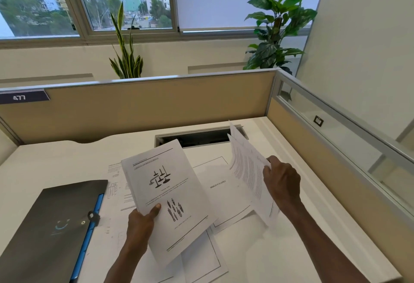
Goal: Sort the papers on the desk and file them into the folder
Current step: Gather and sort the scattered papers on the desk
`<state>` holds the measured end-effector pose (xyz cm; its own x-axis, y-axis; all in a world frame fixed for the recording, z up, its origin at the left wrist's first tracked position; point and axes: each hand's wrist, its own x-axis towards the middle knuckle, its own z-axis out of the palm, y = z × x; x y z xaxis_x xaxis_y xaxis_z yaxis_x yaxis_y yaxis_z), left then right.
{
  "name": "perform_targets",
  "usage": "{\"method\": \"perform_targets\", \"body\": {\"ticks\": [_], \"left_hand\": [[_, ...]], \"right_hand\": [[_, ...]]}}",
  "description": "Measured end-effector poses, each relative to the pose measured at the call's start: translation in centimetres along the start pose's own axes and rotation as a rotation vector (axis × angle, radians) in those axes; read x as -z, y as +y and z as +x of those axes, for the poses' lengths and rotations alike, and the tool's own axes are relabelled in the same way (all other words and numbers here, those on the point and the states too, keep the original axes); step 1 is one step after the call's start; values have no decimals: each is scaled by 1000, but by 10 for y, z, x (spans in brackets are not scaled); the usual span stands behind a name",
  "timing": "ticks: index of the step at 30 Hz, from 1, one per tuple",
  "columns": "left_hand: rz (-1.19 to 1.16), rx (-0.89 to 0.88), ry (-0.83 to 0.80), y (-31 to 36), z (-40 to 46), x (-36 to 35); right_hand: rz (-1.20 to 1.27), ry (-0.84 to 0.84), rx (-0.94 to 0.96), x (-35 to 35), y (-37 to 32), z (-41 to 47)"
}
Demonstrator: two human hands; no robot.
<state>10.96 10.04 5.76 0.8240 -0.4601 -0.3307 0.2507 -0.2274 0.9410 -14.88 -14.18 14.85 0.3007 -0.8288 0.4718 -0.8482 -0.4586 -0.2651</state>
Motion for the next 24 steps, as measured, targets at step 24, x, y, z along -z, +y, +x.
{"method": "perform_targets", "body": {"ticks": [24], "left_hand": [[-33,75,-198,12,-10,-18]], "right_hand": [[977,-375,-551,-1,-53,-32]]}}
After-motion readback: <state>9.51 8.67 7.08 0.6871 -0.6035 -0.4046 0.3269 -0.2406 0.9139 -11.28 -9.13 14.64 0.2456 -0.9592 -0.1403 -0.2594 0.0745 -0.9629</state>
